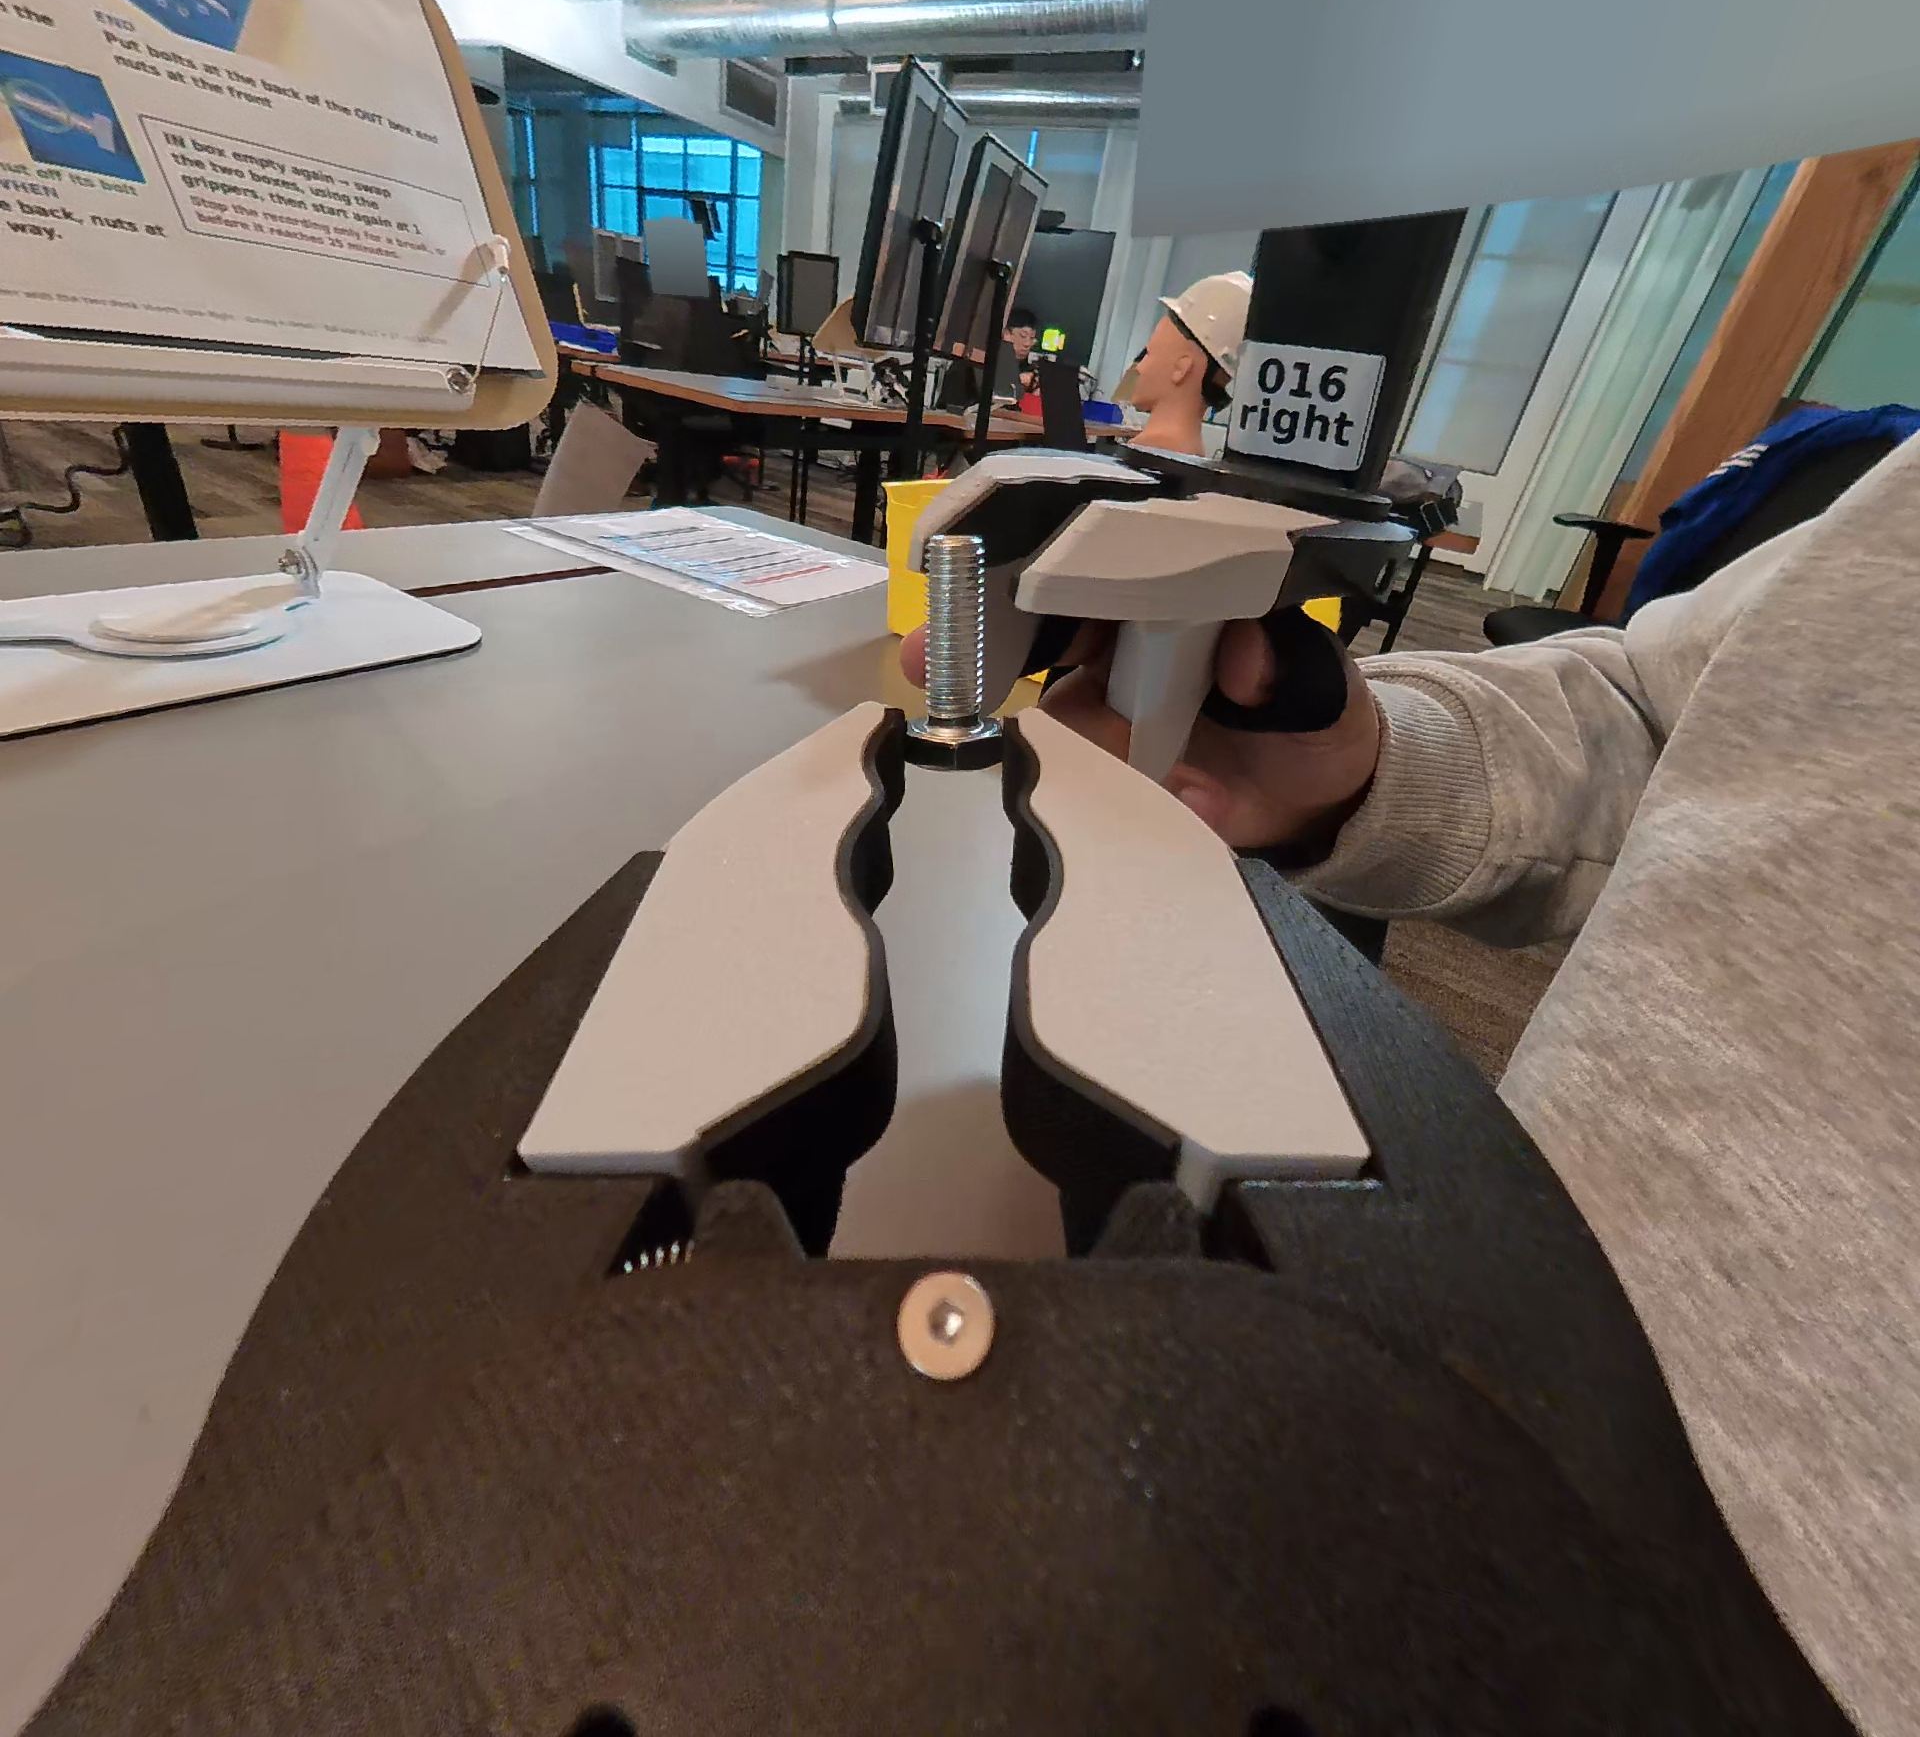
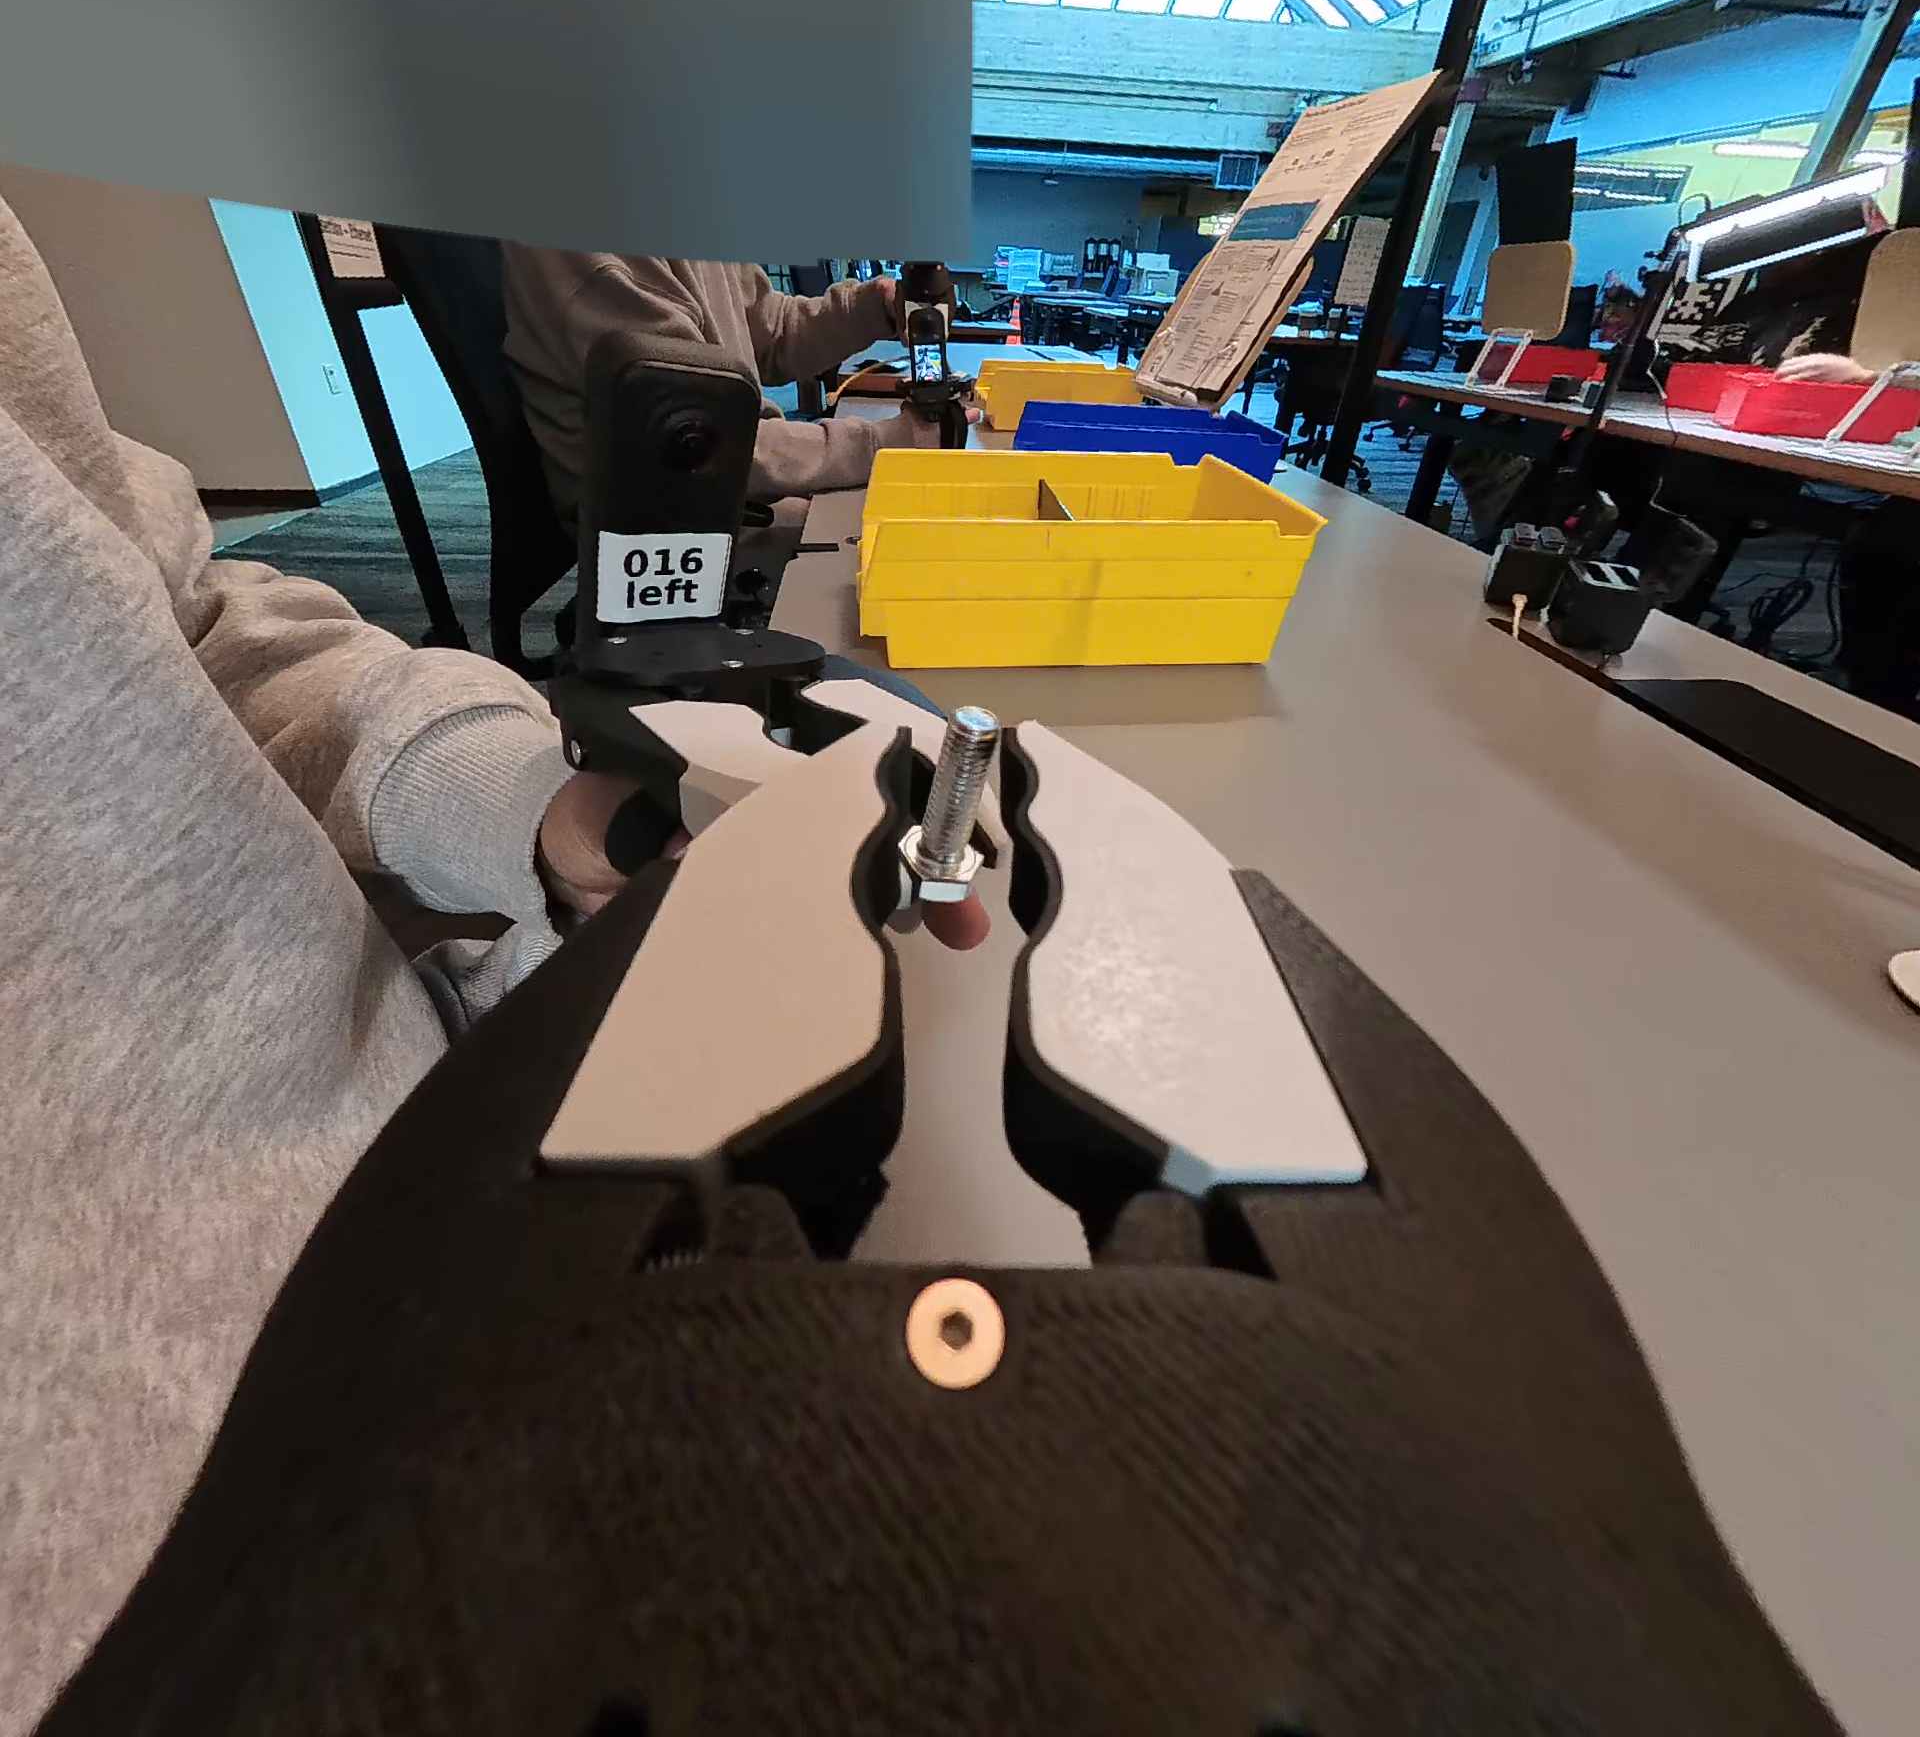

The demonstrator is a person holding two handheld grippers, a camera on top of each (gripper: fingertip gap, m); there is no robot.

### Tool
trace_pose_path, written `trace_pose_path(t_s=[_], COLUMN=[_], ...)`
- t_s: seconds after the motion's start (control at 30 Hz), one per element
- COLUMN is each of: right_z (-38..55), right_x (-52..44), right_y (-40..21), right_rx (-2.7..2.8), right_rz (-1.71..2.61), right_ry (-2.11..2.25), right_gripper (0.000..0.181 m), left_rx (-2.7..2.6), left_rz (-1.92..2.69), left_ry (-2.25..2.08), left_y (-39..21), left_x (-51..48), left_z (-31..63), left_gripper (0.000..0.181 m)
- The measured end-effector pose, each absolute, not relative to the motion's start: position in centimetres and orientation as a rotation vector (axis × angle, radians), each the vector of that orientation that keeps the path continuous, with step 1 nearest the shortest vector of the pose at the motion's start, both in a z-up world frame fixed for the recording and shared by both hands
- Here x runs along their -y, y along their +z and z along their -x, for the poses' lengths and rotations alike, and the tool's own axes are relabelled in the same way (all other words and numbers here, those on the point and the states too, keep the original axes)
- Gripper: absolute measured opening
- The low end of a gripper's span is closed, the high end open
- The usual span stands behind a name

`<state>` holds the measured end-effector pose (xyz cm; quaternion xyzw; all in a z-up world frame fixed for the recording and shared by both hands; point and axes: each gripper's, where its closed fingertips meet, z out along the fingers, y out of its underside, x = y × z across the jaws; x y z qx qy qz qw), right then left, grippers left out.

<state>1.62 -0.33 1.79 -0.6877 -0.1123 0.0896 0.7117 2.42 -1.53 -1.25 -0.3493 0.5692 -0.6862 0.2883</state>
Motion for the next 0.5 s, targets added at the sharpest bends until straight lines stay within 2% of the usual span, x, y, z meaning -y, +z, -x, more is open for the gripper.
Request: trace_pose_path(t_s=[0.5], right_z=[-1.05], right_x=[0.45], right_y=[2.39], right_rx=[0.298], right_rz=[1.492], right_ry=[0.160], right_gripper=[0.022], left_rx=[-1.542], left_rz=[0.938], left_ry=[-1.786], left_y=[-1.66], left_x=[1.52], left_z=[-2.63], left_gripper=[0.019])
